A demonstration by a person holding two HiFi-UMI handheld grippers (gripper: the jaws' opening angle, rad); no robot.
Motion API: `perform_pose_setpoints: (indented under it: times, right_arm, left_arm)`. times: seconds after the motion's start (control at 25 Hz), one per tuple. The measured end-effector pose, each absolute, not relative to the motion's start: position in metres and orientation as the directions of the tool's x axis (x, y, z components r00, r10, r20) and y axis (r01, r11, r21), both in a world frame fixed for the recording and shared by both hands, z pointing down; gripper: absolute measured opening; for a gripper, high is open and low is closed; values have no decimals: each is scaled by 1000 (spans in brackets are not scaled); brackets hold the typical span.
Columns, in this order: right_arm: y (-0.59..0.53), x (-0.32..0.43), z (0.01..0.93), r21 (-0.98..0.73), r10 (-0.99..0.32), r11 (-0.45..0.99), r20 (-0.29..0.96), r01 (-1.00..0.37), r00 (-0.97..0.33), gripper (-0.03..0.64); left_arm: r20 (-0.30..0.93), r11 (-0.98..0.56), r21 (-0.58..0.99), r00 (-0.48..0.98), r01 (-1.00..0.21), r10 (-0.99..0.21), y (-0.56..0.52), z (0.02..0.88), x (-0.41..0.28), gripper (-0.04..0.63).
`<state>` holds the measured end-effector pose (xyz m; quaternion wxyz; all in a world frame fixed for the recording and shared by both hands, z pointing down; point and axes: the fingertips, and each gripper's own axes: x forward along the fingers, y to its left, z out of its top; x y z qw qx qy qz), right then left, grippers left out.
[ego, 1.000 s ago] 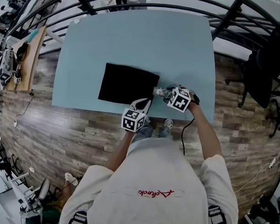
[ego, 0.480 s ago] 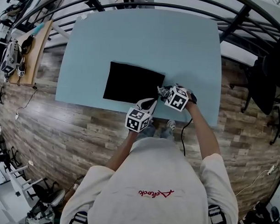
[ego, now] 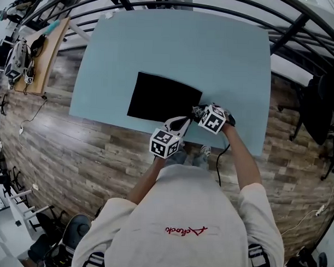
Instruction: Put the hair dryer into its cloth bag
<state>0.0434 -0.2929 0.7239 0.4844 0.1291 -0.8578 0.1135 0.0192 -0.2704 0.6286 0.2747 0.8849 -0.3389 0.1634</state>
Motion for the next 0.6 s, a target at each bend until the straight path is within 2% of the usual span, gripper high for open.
perform_pose_setpoints:
  times: [0.6]
  right_arm:
    - [-313, -3, 712, -69, -99, 962, 812, -263, -575, 256]
  left_arm:
    - [459, -636, 395, 742, -663, -489, -274, 624, 24, 11]
